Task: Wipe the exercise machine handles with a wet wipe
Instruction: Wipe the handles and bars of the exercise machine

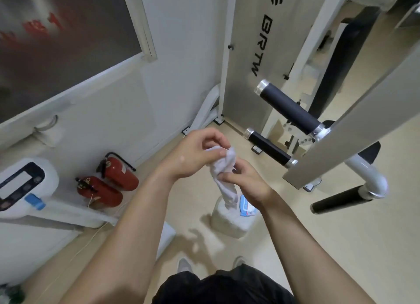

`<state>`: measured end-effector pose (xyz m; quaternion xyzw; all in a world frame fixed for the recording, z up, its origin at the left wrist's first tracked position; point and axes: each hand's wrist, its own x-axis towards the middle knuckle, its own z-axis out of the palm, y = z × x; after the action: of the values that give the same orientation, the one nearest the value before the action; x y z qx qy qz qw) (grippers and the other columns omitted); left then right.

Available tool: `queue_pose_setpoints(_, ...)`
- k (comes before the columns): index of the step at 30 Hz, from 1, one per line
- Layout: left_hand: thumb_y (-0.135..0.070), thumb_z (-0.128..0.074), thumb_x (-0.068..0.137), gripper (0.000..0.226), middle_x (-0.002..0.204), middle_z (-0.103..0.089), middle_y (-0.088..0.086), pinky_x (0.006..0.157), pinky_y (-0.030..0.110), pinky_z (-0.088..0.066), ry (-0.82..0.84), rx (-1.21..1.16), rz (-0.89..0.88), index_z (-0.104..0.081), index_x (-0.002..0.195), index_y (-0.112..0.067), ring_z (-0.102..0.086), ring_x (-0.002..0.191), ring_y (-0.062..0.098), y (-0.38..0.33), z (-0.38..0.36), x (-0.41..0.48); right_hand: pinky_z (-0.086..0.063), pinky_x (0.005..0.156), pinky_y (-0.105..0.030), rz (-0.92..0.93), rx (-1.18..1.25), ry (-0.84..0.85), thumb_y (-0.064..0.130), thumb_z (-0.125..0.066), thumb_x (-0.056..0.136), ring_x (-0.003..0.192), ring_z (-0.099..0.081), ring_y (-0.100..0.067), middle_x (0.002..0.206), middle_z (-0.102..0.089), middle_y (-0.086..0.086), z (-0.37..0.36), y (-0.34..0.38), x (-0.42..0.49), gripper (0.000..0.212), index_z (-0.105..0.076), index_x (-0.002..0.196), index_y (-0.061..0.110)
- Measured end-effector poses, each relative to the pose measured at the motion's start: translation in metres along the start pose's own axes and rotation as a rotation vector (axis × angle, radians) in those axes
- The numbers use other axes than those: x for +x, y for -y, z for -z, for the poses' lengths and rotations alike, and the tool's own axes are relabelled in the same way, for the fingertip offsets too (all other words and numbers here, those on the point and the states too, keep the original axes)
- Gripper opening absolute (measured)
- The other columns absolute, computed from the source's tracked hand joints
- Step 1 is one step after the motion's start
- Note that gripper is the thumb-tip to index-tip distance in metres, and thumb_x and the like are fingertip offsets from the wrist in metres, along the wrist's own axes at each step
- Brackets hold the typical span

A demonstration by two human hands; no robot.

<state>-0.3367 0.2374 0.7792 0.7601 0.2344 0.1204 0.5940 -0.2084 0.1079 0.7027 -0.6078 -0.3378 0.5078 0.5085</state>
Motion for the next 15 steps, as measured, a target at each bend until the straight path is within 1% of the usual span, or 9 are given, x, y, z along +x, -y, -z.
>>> queue_pose_setpoints(2, -0.001, -0.066, 0.092, 0.017, 0.072, -0.067, -0.014, 0.068, 0.02, -0.048, -0.028, -0.076, 0.025, -0.065, 0.092, -0.017, -0.062, 0.072, 0.003, 0.005, 0.001, 0.015, -0.048, 0.083, -0.032, 0.052, 0.081, -0.046, 0.016, -0.071, 0.081, 0.09, -0.064, -0.02, 0.094, -0.07, -0.008, 0.001, -0.002, -0.007, 0.019, -0.071, 0.097, 0.006)
queue_pose_setpoints(3, -0.001, -0.066, 0.092, 0.017, 0.069, -0.066, -0.016, 0.067, 0.02, -0.046, -0.039, -0.057, 0.035, -0.065, 0.092, -0.019, -0.06, 0.07, 0.001, 0.008, 0.0, 0.024, -0.047, 0.078, -0.033, 0.062, 0.136, -0.096, 0.016, -0.072, 0.081, 0.082, -0.063, -0.022, 0.085, -0.067, -0.011, 0.002, -0.004, -0.011, 0.024, -0.065, 0.091, -0.004)
queue_pose_setpoints(4, -0.003, -0.067, 0.091, 0.017, 0.066, -0.065, -0.018, 0.068, 0.021, -0.045, -0.046, -0.022, 0.036, -0.066, 0.092, -0.02, -0.059, 0.069, 0.0, 0.01, -0.003, 0.033, -0.046, 0.072, -0.032, 0.049, 0.187, -0.139, 0.015, -0.073, 0.08, 0.073, -0.061, -0.022, 0.076, -0.064, -0.011, 0.003, -0.007, -0.014, 0.029, -0.057, 0.086, -0.008)
queue_pose_setpoints(6, -0.006, -0.068, 0.09, 0.015, 0.068, -0.065, -0.02, 0.069, 0.019, -0.046, -0.02, 0.0, 0.03, -0.066, 0.093, -0.021, -0.06, 0.071, -0.002, 0.007, -0.01, 0.051, -0.046, 0.067, -0.03, 0.009, 0.243, -0.174, 0.014, -0.073, 0.081, 0.064, -0.058, -0.022, 0.067, -0.061, -0.007, 0.007, -0.012, -0.024, 0.029, -0.052, 0.087, -0.003)
queue_pose_setpoints(7, -0.007, -0.068, 0.091, 0.015, 0.071, -0.067, -0.018, 0.067, 0.018, -0.047, 0.011, -0.027, 0.032, -0.066, 0.095, -0.021, -0.061, 0.073, -0.001, 0.003, -0.015, 0.059, -0.046, 0.07, -0.033, -0.003, 0.25, -0.164, 0.015, -0.073, 0.082, 0.069, -0.06, -0.024, 0.074, -0.064, -0.008, 0.009, -0.015, -0.029, 0.029, -0.054, 0.095, -0.002)
queue_pose_setpoints(9, -0.008, -0.069, 0.091, 0.014, 0.078, -0.07, -0.011, 0.062, 0.018, -0.048, 0.087, -0.087, 0.052, -0.066, 0.098, -0.02, -0.064, 0.075, 0.003, -0.01, -0.025, 0.076, -0.051, 0.08, -0.036, -0.026, 0.248, -0.155, 0.021, -0.069, 0.086, 0.09, -0.066, -0.025, 0.097, -0.071, -0.01, 0.013, -0.016, -0.037, 0.034, -0.061, 0.116, 0.008)
queue_pose_setpoints(11, -0.012, -0.073, 0.087, 0.018, 0.089, -0.074, -0.006, 0.063, 0.023, -0.048, 0.16, -0.057, 0.093, -0.066, 0.102, -0.022, -0.068, 0.085, 0.01, -0.018, -0.037, 0.094, -0.051, 0.098, -0.036, -0.054, 0.266, -0.211, 0.034, -0.066, 0.084, 0.108, -0.065, -0.019, 0.116, -0.071, -0.005, 0.015, -0.016, -0.04, 0.041, -0.066, 0.121, 0.017)
queue_pose_setpoints(13, -0.015, -0.076, 0.077, 0.027, 0.102, -0.076, 0.003, 0.069, 0.029, -0.049, 0.22, 0.024, 0.142, -0.069, 0.103, -0.018, -0.07, 0.102, 0.023, -0.024, -0.05, 0.108, -0.046, 0.102, -0.039, -0.054, 0.249, -0.32, 0.041, -0.067, 0.082, 0.107, -0.063, -0.025, 0.119, -0.072, -0.005, 0.014, -0.015, -0.04, 0.04, -0.071, 0.115, 0.019)
queue_pose_setpoints(15, -0.016, -0.077, 0.07, 0.031, 0.101, -0.076, 0.006, 0.07, 0.03, -0.051, 0.278, 0.063, 0.186, -0.072, 0.1, -0.012, -0.07, 0.104, 0.027, -0.026, -0.062, 0.121, -0.049, 0.093, -0.037, -0.031, 0.227, -0.452, 0.037, -0.067, 0.088, 0.1, -0.065, -0.026, 0.112, -0.074, -0.007, 0.013, -0.017, -0.039, 0.028, -0.072, 0.107, 0.018)
